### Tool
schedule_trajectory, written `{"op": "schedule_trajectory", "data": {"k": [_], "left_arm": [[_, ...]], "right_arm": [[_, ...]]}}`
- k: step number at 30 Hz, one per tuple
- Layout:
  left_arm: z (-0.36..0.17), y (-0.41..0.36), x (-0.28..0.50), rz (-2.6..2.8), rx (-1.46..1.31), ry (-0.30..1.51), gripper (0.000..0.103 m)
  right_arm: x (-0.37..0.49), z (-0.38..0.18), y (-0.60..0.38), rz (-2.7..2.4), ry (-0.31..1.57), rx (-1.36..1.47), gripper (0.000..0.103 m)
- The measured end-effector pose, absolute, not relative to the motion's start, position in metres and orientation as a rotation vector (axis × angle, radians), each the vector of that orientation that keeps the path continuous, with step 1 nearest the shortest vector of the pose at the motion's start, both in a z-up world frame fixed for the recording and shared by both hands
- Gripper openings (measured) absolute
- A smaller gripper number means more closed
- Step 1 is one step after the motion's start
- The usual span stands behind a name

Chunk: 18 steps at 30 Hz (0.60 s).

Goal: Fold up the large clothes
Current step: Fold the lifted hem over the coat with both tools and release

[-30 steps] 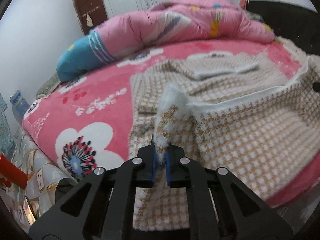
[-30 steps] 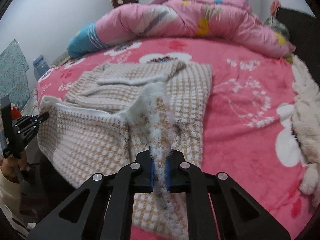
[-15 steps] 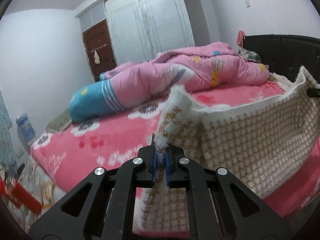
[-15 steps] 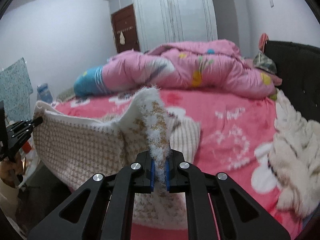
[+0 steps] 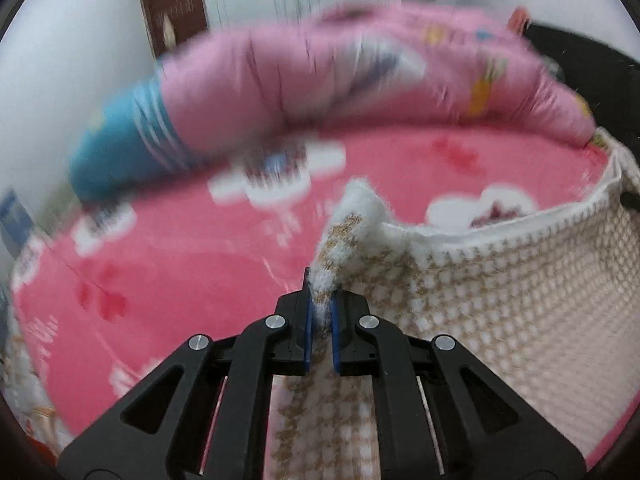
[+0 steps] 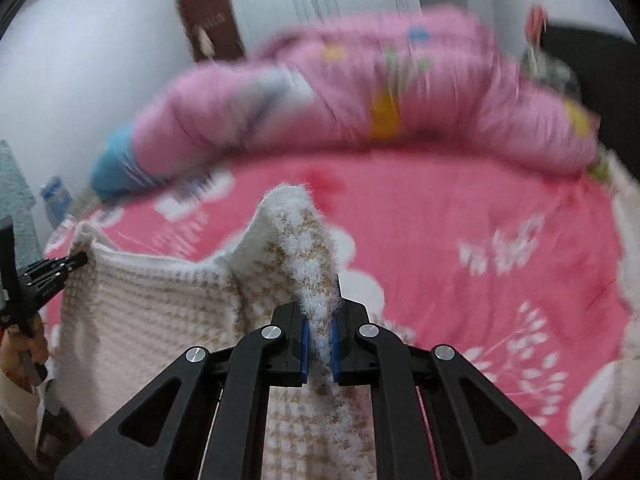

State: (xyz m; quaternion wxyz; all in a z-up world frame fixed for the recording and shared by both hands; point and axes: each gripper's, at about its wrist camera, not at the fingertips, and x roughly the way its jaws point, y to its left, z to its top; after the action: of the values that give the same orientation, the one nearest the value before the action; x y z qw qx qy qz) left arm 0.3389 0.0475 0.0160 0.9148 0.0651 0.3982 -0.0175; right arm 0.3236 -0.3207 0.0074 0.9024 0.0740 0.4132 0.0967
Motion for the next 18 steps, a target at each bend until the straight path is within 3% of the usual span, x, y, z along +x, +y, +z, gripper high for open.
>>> {"op": "schedule_trajectory", "data": {"k": [2,5,12,15,18], "left_arm": [[-0.024,0.06,0.363,-0.05,0.065,0.949,0.018],[-0.036,0.077,0.365,-0.066,-0.024,0.962,0.035],[0.022,0.09,0.328,-0.193,-0.152,0.738,0.039],[0.012,0.062,0.342,-0.25,-0.133,0.803,0.041],[-0.033,0.051,0.374,-0.158,-0.11,0.954,0.044]], "right_arm": [[0.342,-0.031,-0.325,0.185,0.967,0.181,0.01],[0.338,-0.037,-0.336,0.186,0.98,0.239,0.029],[0.319,0.022,-0.313,0.246,0.82,0.128,0.033],[0.347,-0.002,-0.284,0.331,0.904,0.14,0.033],[0.377,-0.04,-0.29,0.318,0.994,0.251,0.033]]}}
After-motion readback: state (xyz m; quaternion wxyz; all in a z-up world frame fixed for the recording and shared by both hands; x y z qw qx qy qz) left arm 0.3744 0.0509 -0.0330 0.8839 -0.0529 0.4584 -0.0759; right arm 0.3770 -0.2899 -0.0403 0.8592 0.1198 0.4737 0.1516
